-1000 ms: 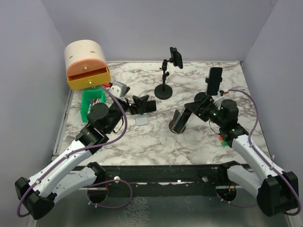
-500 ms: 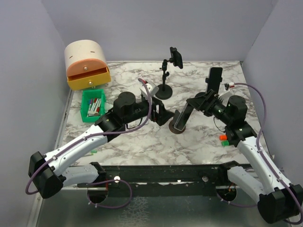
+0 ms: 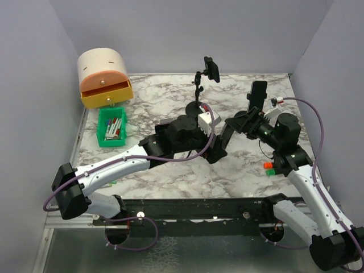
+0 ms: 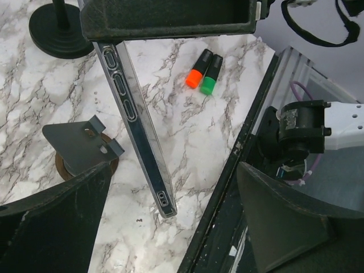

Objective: Remove the phone from the phone stand
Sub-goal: Place the phone at the center of the board.

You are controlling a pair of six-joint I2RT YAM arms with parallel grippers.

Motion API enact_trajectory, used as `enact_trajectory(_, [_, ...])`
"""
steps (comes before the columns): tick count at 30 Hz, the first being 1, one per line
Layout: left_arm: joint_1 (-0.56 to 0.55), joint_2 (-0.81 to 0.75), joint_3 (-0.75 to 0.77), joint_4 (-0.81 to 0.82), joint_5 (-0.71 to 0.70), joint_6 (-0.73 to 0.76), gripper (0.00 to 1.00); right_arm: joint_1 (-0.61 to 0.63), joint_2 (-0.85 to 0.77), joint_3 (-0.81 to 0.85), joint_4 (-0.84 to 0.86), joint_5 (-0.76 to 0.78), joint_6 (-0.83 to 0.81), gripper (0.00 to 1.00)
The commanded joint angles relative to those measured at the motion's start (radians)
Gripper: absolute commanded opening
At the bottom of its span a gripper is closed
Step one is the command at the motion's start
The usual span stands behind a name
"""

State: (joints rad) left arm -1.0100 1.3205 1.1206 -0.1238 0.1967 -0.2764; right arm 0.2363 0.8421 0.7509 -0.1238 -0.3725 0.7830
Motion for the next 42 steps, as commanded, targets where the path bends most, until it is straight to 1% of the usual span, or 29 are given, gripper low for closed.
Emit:
enact_trajectory(1, [-0.025, 0.041, 0.047, -0.045, -0.141, 0.002, 0.88, 0.006, -0.022, 0.043, 0.006, -0.018, 0.004, 0.45])
enact_trajectory(3, [-0.025, 0.051, 0.05, -0.046, -0.164, 0.002, 0.84, 0.008, -0.024, 0.045, 0.004, -0.019, 0.003, 0.45])
enact_trajectory(7, [-0.026, 0.068, 0.065, -0.051, -0.189, -0.001, 0.67, 0.008, -0.03, 0.046, -0.004, -0.018, 0.0, 0.45])
enact_trajectory(9, [-0.026, 0.075, 0.074, -0.053, -0.189, -0.002, 0.58, 0.008, -0.032, 0.047, -0.006, -0.018, -0.001, 0.45])
enact_trajectory(11, [-0.027, 0.081, 0.081, -0.052, -0.189, -0.006, 0.52, 0.008, -0.036, 0.044, -0.006, -0.017, -0.002, 0.45])
enact_trajectory(13, [-0.027, 0.086, 0.087, -0.052, -0.184, -0.007, 0.5, 0.008, -0.039, 0.043, -0.008, -0.016, -0.001, 0.45])
enact_trajectory(15, [-0.027, 0.092, 0.092, -0.053, -0.177, -0.009, 0.5, 0.008, -0.04, 0.043, -0.009, -0.016, 0.0, 0.45])
enact_trajectory(20, [-0.028, 0.103, 0.099, -0.054, -0.16, -0.02, 0.57, 0.009, -0.038, 0.046, -0.007, -0.024, 0.005, 0.45])
enact_trajectory(24, [-0.03, 0.114, 0.105, -0.059, -0.159, -0.024, 0.55, 0.01, -0.039, 0.048, -0.003, -0.032, 0.009, 0.45])
enact_trajectory(27, [-0.03, 0.123, 0.11, -0.06, -0.167, -0.032, 0.49, 0.011, -0.04, 0.05, -0.004, -0.034, 0.009, 0.45])
enact_trajectory(32, [-0.032, 0.142, 0.128, -0.069, -0.149, -0.037, 0.31, 0.012, -0.043, 0.045, -0.007, -0.035, 0.01, 0.45])
enact_trajectory(34, [-0.032, 0.146, 0.128, -0.069, -0.146, -0.035, 0.23, 0.012, -0.043, 0.044, -0.009, -0.04, 0.011, 0.47])
enact_trajectory(35, [-0.032, 0.145, 0.128, -0.069, -0.143, -0.034, 0.17, 0.012, -0.043, 0.046, -0.008, -0.041, 0.012, 0.5])
enact_trajectory(36, [-0.032, 0.144, 0.127, -0.069, -0.142, -0.034, 0.11, 0.012, -0.043, 0.047, -0.01, -0.046, 0.012, 0.55])
enact_trajectory(38, [-0.032, 0.137, 0.125, -0.067, -0.141, -0.033, 0.0, 0.012, -0.043, 0.051, -0.012, -0.057, 0.013, 0.76])
enact_trajectory(40, [-0.032, 0.124, 0.12, -0.064, -0.145, -0.037, 0.0, 0.012, -0.041, 0.058, -0.021, -0.067, 0.015, 0.93])
enact_trajectory(41, [-0.032, 0.116, 0.117, -0.06, -0.146, -0.039, 0.0, 0.012, -0.04, 0.063, -0.027, -0.072, 0.015, 0.99])
enact_trajectory(42, [-0.032, 0.108, 0.112, -0.055, -0.147, -0.04, 0.0, 0.012, -0.039, 0.07, -0.03, -0.076, 0.016, 1.0])
